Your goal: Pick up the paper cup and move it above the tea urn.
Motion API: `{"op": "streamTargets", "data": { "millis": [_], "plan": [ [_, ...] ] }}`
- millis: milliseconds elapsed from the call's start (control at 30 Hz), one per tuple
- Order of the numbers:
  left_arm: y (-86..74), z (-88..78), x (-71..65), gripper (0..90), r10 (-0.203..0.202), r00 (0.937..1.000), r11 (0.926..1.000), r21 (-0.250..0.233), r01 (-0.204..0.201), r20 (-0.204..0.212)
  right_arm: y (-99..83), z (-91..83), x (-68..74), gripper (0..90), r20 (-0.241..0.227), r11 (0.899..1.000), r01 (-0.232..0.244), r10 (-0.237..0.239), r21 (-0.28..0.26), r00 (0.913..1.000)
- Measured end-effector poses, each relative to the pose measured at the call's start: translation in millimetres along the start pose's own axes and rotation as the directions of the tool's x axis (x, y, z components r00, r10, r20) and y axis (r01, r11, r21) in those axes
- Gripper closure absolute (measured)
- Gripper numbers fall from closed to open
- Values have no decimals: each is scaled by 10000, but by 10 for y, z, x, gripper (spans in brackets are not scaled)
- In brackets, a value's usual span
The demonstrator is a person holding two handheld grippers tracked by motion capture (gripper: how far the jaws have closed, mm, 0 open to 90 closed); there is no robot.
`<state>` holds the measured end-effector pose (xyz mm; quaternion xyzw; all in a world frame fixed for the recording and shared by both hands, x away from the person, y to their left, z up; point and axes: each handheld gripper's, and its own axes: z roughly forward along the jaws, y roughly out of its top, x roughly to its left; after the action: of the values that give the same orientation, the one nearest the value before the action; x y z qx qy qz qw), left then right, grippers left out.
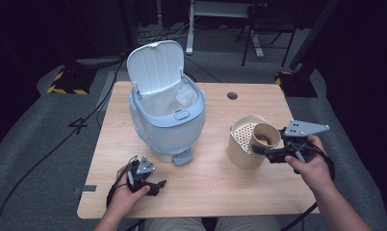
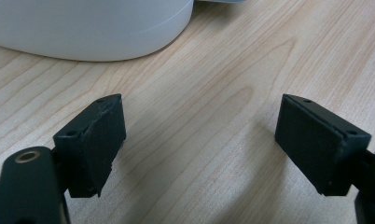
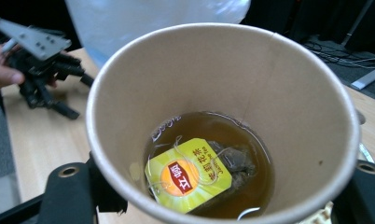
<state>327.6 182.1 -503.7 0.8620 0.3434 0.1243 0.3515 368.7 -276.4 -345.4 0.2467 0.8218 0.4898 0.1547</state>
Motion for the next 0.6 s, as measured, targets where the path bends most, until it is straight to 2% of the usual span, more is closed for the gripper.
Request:
{"op": "streamTargets", "data": {
  "millis": [200, 267, 300, 367, 600],
  "plan": [
    [15, 14, 14, 155, 84, 10000, 10000, 26, -84, 46, 76, 96, -238, 297, 500, 10000, -2, 2, 12, 9988],
    [18, 16, 16, 154, 104, 9999, 9999, 26, -104, 54, 85, 109, -276, 298, 569, 10000, 5, -7, 22, 9984],
    [20, 18, 17, 153, 87, 9999, 10000, 40, -87, 74, 101, 136, -363, 297, 722, 10000, -48, 44, 53, 9974],
    [22, 21, 17, 153, 82, 9999, 10000, 35, -82, 70, 108, 155, -422, 297, 714, 9998, -141, 132, 118, 9974],
    [31, 30, 24, 151, 95, 9999, 9999, 42, -95, 88, 82, 215, -635, 297, 1333, 9990, -320, 276, 306, 9907]
  ]
}}
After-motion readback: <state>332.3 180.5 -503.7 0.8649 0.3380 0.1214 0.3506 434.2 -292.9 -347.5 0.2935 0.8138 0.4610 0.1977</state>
